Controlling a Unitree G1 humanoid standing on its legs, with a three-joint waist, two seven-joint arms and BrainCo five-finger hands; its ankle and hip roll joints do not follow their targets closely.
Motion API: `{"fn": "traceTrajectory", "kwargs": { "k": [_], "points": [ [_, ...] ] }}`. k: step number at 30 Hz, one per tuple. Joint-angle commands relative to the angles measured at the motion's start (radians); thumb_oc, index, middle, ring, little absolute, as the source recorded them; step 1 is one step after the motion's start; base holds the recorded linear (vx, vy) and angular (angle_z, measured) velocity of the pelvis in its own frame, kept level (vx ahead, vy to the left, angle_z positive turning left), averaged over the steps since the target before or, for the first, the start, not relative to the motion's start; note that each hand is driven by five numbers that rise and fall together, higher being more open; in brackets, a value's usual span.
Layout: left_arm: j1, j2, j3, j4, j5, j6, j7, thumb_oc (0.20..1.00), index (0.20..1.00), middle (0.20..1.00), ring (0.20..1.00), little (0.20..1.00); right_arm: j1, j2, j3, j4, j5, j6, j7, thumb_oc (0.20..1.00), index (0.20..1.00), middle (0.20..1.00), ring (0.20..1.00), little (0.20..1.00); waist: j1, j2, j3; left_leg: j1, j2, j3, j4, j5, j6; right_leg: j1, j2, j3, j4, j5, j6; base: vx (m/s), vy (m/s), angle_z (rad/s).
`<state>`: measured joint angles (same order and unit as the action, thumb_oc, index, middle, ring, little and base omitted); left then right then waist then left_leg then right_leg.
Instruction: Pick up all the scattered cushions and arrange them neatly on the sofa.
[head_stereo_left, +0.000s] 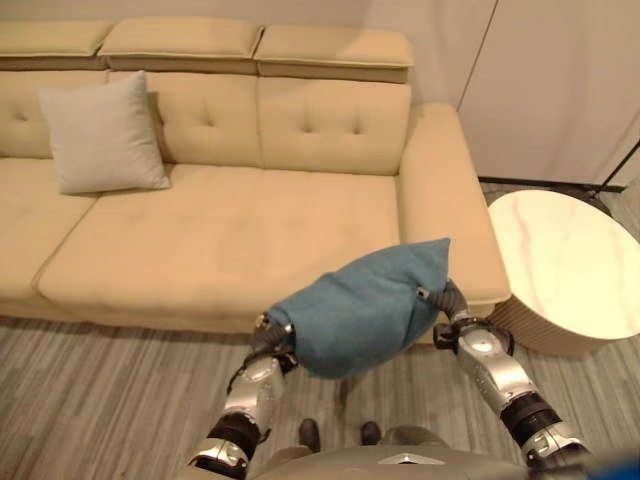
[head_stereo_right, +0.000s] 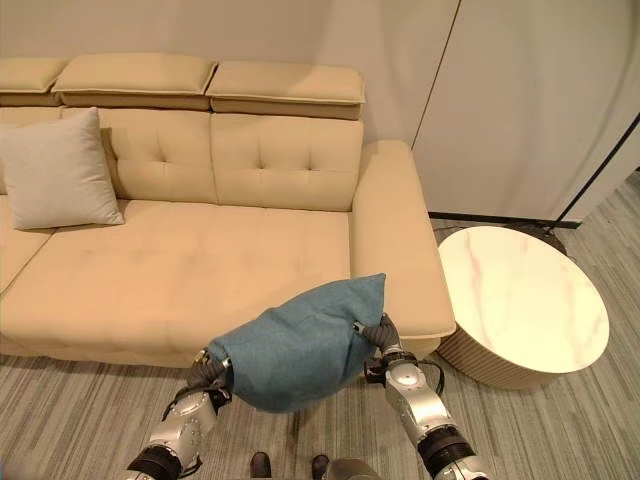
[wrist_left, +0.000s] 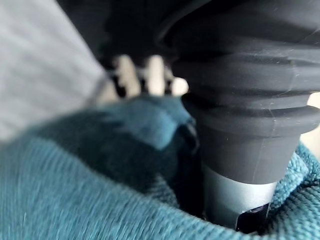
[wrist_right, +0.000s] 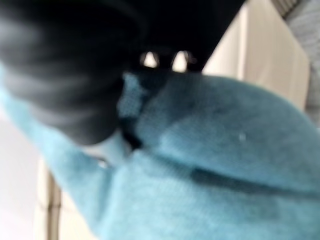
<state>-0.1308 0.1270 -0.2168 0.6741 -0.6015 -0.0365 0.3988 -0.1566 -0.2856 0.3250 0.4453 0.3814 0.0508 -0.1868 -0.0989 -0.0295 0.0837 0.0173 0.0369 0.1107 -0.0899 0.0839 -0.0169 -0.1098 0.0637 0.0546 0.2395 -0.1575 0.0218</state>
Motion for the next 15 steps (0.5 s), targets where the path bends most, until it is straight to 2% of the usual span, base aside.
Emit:
{"fn": "traceTrajectory", "kwargs": {
  "k": [1,7,8,9,10,15],
  "points": [
    [-0.131,-0.042,-0.058,-0.009,-0.077,-0.088,-0.059,1.0,1.0,1.0,1.0,1.0,-0.107,0.034,0.009,-0.163,0.043,-0.15,0.016,0.2,0.2,0.2,0.2,0.2,-0.042,-0.047,-0.027,0.106,0.016,0.054,0.003,-0.115,-0.061,0.167,-0.066,-0.05,-0.327,0.155,0.091,0.02,0.0,-0.11],
    [-0.169,-0.058,-0.079,-0.057,-0.136,-0.115,-0.077,1.0,1.0,1.0,1.0,1.0,-0.138,0.059,0.033,-0.185,0.066,-0.164,0.026,0.2,0.2,0.2,0.2,0.2,-0.055,-0.039,-0.03,0.112,0.017,0.066,0.003,-0.119,-0.061,0.168,-0.064,-0.039,-0.327,0.155,0.092,0.01,-0.001,-0.06],
    [-0.171,-0.06,-0.079,-0.069,-0.14,-0.121,-0.076,0.809,0.809,0.809,0.809,0.809,-0.14,0.06,0.036,-0.19,0.066,-0.167,0.028,0.2,0.2,0.2,0.2,0.2,-0.056,-0.037,-0.03,0.113,0.017,0.067,0.003,-0.12,-0.061,0.167,-0.064,-0.038,-0.327,0.156,0.092,0.0,-0.001,-0.04],
    [-0.179,-0.063,-0.08,-0.089,-0.164,-0.132,-0.082,0.329,0.329,0.329,0.329,0.329,-0.148,0.06,0.037,-0.208,0.063,-0.171,0.03,0.2,0.2,0.2,0.2,0.2,-0.061,-0.035,-0.031,0.115,0.017,0.071,0.003,-0.121,-0.061,0.167,-0.064,-0.036,-0.327,0.157,0.093,0.0,-0.001,-0.04],
    [-0.179,-0.063,-0.08,-0.089,-0.164,-0.132,-0.082,0.2,0.2,0.2,0.2,0.2,-0.148,0.06,0.037,-0.208,0.063,-0.171,0.03,0.2,0.2,0.2,0.2,0.2,-0.061,-0.035,-0.031,0.115,0.017,0.071,0.003,-0.121,-0.061,0.167,-0.064,-0.036,-0.327,0.157,0.093,0.0,0.001,-0.05],
    [-0.187,-0.057,-0.061,-0.121,-0.19,-0.148,-0.098,0.2,0.2,0.2,0.2,0.2,-0.157,0.053,0.026,-0.236,0.062,-0.183,0.039,0.2,0.2,0.2,0.2,0.2,-0.067,-0.027,-0.035,0.119,0.02,0.081,0.003,-0.121,-0.06,0.165,-0.063,-0.027,-0.327,0.16,0.095,0.0,-0.005,-0.08]
  ]
}}
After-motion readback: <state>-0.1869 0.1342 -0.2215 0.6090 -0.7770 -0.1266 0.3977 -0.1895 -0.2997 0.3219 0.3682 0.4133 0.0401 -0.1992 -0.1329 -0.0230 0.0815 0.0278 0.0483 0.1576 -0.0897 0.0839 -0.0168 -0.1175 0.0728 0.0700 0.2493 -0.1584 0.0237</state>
